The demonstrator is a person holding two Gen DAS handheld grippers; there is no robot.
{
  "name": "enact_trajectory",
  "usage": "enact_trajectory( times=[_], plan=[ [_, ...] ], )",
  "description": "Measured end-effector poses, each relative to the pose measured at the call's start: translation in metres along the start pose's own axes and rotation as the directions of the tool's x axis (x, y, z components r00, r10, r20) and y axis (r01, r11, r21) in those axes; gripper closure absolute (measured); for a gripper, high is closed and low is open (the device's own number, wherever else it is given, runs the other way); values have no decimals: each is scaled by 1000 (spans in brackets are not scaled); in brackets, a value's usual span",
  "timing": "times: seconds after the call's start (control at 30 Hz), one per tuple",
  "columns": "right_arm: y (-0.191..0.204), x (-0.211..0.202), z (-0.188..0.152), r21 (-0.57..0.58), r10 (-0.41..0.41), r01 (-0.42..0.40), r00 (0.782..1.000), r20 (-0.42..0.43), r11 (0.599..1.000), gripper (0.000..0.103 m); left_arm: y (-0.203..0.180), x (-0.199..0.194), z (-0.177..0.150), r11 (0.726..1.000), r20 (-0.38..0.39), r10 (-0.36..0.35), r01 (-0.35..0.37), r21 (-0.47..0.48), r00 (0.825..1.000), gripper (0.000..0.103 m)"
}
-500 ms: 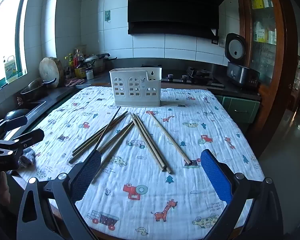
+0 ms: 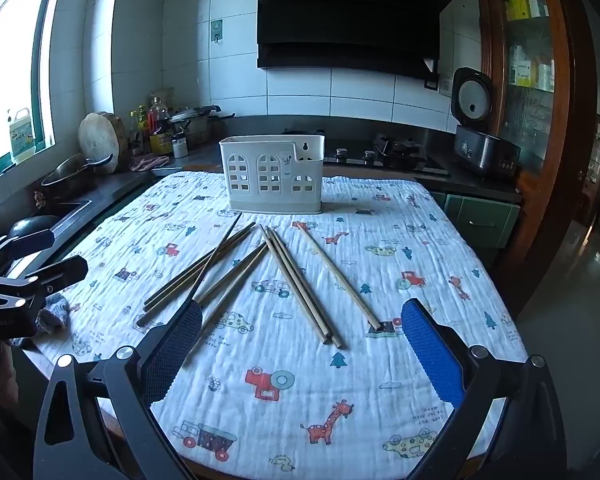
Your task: Organize utensils
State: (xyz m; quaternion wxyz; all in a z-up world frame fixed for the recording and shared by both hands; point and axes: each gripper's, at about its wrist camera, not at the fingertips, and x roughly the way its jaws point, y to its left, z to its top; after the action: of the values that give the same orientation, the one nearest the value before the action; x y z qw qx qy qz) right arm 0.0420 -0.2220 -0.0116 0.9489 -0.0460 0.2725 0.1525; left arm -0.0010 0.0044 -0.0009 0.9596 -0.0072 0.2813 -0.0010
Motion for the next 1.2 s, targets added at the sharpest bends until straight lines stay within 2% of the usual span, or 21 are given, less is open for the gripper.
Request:
enact_trajectory(
  times=[1.2],
  plan=[
    [6,-1,1,-15,25,-25,1000,6,1000,6,-1,5,1,1000,-11,10,-10,-3,1000,5]
  ],
)
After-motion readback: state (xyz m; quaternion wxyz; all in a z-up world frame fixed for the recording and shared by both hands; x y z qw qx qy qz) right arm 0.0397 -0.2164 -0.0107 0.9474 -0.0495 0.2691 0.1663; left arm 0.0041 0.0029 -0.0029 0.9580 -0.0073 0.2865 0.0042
